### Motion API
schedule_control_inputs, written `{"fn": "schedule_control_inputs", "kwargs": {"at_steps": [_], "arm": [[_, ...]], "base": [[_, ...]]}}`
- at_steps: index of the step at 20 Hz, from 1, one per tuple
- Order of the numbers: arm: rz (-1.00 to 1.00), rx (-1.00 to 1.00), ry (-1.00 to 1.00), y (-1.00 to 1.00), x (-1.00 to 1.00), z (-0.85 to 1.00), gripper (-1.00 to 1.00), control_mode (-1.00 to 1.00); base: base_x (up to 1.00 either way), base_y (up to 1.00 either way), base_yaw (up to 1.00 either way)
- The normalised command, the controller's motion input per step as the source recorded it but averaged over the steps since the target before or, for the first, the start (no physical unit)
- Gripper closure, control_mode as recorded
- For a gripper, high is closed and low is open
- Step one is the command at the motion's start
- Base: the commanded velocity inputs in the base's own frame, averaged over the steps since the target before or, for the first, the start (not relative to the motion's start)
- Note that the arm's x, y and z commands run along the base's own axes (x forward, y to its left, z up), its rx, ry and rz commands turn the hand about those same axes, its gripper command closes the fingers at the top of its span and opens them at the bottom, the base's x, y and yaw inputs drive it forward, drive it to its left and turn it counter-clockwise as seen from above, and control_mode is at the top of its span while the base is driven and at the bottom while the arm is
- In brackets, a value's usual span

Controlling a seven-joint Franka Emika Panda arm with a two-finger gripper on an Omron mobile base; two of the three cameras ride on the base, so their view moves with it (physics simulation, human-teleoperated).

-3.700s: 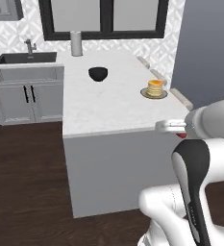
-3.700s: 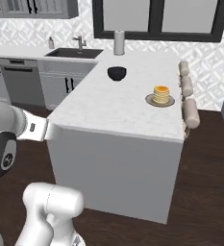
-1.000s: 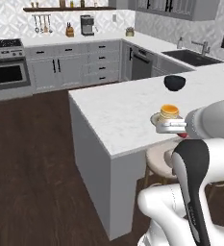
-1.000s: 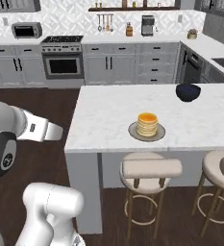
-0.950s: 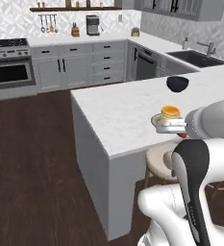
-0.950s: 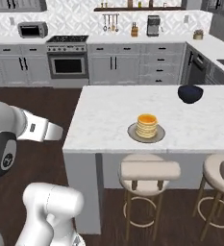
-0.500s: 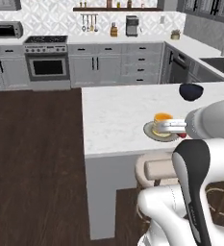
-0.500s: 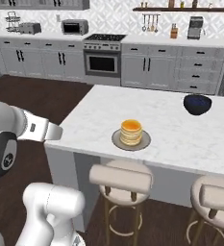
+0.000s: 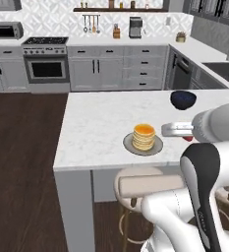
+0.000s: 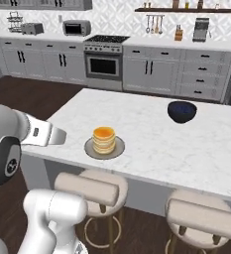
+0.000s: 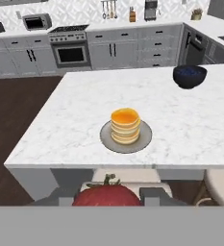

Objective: Take the strawberry from the fridge and place it on top of the pancake, located on the dining counter.

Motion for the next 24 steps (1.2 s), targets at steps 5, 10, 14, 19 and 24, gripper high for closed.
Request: {"fn": "schedule_control_inputs", "kwargs": {"at_steps": [5, 10, 14, 19, 24], "arm": [[0.00, 0.00, 0.00, 0.00, 0.00, 0.00, 1.00, 1.00], [0.00, 0.00, 0.00, 0.00, 0.00, 0.00, 1.00, 1.00], [0.00, 0.00, 0.00, 0.00, 0.00, 0.00, 1.00, 1.00], [0.05, 0.00, 0.17, -0.08, 0.40, -0.14, 1.00, -1.00], [0.22, 0.01, 0.42, -0.31, 0.98, -0.36, 1.00, -1.00]], "base": [[0.76, 0.00, -0.01], [0.80, 0.00, -0.13], [0.53, 0.00, -0.42], [0.42, 0.00, -0.17], [0.00, 0.00, 0.00]]}}
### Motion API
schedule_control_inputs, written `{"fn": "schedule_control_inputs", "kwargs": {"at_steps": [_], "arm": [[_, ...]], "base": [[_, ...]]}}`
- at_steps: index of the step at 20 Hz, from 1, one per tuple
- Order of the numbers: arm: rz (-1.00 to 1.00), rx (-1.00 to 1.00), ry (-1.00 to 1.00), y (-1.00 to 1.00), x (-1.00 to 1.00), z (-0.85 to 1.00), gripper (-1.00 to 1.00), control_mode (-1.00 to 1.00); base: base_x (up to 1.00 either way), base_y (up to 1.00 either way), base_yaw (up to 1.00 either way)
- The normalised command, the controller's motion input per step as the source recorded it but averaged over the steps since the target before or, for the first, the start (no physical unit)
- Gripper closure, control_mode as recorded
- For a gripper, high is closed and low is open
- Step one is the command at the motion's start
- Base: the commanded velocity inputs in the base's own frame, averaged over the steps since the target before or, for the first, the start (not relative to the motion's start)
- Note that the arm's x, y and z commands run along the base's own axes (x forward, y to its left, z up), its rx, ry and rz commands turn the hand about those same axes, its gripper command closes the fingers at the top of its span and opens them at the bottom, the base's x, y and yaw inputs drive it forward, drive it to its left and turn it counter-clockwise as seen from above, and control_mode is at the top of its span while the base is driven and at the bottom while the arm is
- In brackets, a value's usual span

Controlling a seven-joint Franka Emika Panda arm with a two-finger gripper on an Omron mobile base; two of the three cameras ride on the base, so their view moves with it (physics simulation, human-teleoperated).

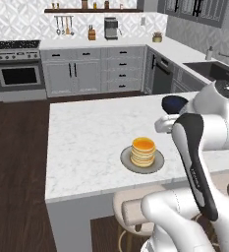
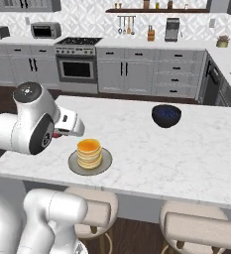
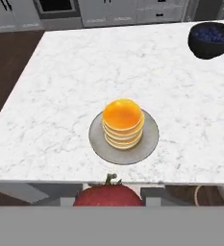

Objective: Take the strawberry from the fridge and place it on top of the pancake, located on the dining counter.

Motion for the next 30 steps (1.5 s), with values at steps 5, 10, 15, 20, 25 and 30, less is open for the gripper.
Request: {"fn": "schedule_control_inputs", "kwargs": {"at_steps": [5, 10, 15, 20, 25, 30], "arm": [[0.09, -0.01, 0.31, 0.06, 0.85, -0.51, 1.00, -1.00], [0.00, -0.09, 0.04, 0.30, 0.57, -0.51, 1.00, -1.00], [-0.01, -0.13, 0.06, 0.05, 0.52, -0.50, 1.00, -1.00], [0.04, -0.01, 0.03, -0.19, 0.54, -0.34, 1.00, -1.00], [0.04, 0.00, 0.02, -0.07, 0.66, -0.18, 1.00, -1.00], [0.02, 0.00, 0.01, 0.00, 0.38, -0.30, 1.00, -1.00]], "base": [[0.00, 0.00, 0.00], [0.00, 0.00, 0.00], [0.00, 0.00, 0.00], [0.00, 0.00, 0.00], [0.00, 0.00, 0.00], [0.00, 0.00, 0.00]]}}
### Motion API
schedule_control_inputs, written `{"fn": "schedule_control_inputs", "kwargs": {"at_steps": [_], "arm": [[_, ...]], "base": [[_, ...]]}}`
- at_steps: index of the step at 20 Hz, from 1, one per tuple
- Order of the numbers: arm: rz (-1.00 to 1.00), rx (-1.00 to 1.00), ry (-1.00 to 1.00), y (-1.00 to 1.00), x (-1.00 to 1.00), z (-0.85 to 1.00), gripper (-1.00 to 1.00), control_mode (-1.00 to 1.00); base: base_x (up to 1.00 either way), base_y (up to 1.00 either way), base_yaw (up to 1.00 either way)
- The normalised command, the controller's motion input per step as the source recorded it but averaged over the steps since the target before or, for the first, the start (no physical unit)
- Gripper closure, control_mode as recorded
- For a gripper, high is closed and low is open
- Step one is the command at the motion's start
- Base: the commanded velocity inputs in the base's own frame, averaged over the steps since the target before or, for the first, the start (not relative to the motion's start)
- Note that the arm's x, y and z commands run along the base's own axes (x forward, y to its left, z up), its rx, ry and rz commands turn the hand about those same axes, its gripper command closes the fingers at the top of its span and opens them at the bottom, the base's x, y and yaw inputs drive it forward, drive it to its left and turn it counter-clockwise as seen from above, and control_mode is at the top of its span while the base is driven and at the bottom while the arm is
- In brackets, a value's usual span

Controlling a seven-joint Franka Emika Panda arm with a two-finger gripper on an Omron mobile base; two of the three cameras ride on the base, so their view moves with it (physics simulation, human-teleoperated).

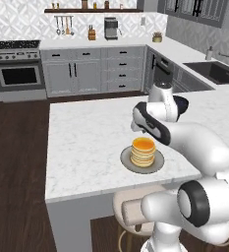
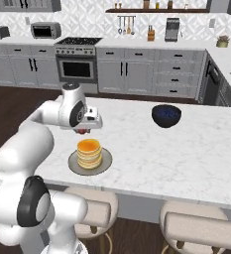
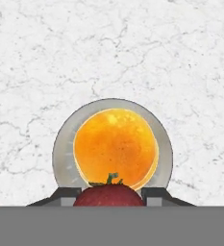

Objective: Take the strawberry from the fridge and place it on top of the pancake, located on the dining counter.

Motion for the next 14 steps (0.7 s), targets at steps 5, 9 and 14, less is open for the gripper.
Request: {"fn": "schedule_control_inputs", "kwargs": {"at_steps": [5, 9, 14], "arm": [[0.00, 0.00, 0.04, 0.00, 0.12, -0.33, 1.00, -1.00], [0.00, 0.00, 0.06, 0.00, 0.03, -0.33, 1.00, -1.00], [0.00, 0.00, 0.06, 0.00, 0.02, -0.33, 1.00, -1.00]], "base": [[0.00, 0.00, 0.00], [0.00, 0.00, 0.00], [0.00, 0.00, 0.00]]}}
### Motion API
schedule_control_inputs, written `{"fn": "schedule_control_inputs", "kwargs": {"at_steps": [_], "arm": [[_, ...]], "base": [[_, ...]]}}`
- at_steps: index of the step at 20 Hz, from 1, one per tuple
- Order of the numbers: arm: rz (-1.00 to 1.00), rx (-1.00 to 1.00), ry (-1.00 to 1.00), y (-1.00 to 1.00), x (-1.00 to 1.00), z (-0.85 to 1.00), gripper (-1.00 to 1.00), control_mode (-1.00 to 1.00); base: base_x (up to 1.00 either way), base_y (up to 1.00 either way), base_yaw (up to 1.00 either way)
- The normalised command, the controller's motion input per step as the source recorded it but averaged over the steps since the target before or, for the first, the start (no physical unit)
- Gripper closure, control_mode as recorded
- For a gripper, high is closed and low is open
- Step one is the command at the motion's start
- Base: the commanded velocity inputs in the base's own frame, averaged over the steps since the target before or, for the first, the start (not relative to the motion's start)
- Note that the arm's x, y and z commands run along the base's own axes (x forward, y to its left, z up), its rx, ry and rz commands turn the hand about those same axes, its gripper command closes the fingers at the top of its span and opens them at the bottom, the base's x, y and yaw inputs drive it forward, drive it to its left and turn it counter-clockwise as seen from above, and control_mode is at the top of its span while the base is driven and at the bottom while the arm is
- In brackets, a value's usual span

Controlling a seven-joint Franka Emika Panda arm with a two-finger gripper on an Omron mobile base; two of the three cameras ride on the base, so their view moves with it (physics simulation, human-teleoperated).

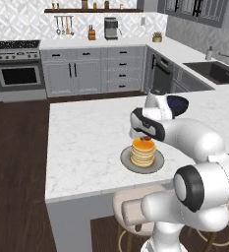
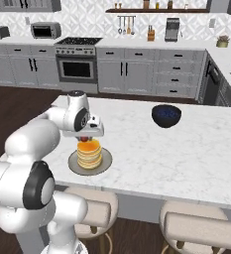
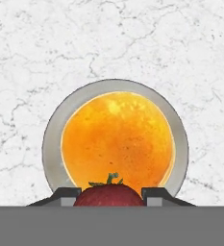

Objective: Take the strawberry from the fridge and place it on top of the pancake, located on the dining counter.

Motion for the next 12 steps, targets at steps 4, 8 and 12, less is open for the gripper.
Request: {"fn": "schedule_control_inputs", "kwargs": {"at_steps": [4, 8, 12], "arm": [[0.00, 0.00, 0.05, 0.00, 0.02, -0.20, 1.00, -1.00], [0.00, 0.00, 0.00, 0.00, 0.24, -0.06, 1.00, -1.00], [0.00, 0.00, 0.00, 0.00, 0.27, -0.13, 1.00, -1.00]], "base": [[0.00, 0.00, 0.00], [0.00, 0.00, 0.00], [0.00, 0.00, 0.00]]}}
